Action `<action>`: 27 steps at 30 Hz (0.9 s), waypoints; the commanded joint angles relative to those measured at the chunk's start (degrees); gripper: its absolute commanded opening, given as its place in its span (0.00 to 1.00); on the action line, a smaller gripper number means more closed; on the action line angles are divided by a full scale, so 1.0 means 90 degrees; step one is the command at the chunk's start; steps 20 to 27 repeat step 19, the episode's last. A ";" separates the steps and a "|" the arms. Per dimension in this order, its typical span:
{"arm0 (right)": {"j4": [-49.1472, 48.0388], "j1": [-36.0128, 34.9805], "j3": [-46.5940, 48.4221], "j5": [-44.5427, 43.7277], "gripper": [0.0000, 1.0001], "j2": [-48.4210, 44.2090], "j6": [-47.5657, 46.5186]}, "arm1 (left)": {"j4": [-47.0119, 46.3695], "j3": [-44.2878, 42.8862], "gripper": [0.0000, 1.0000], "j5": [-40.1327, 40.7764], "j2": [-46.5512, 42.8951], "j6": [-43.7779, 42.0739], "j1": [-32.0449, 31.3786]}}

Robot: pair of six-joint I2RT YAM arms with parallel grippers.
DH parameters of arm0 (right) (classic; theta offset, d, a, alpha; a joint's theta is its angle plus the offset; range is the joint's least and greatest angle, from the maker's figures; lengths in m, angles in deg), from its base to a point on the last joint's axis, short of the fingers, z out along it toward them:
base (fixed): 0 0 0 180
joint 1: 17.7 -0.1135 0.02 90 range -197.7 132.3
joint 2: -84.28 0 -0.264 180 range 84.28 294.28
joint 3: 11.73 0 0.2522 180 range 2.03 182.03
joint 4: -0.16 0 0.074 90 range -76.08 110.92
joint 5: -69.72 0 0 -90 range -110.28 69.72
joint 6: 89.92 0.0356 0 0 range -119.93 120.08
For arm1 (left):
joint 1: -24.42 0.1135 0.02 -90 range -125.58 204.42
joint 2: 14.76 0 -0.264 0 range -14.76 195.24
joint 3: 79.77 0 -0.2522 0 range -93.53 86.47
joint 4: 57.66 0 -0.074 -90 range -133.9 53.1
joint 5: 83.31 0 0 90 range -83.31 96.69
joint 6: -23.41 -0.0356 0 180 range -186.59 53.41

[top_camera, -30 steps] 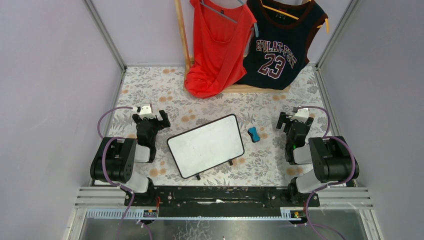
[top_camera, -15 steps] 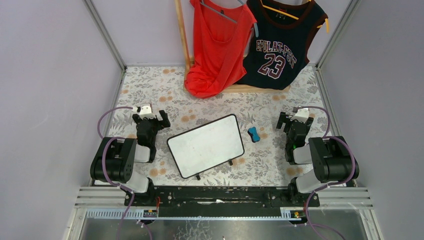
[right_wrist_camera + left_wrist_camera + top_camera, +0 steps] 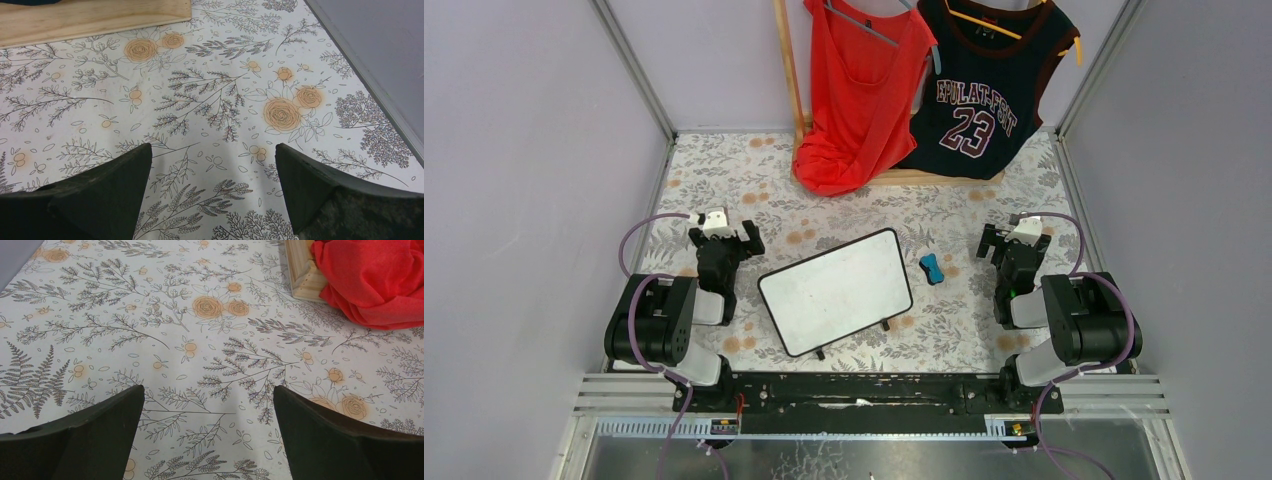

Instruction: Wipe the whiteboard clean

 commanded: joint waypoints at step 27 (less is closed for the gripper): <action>-0.0370 0.0016 0.0042 0.0033 0.99 -0.0030 0.0059 | -0.0521 -0.0021 1.00 0.0136 0.0007 -0.0105 -0.0034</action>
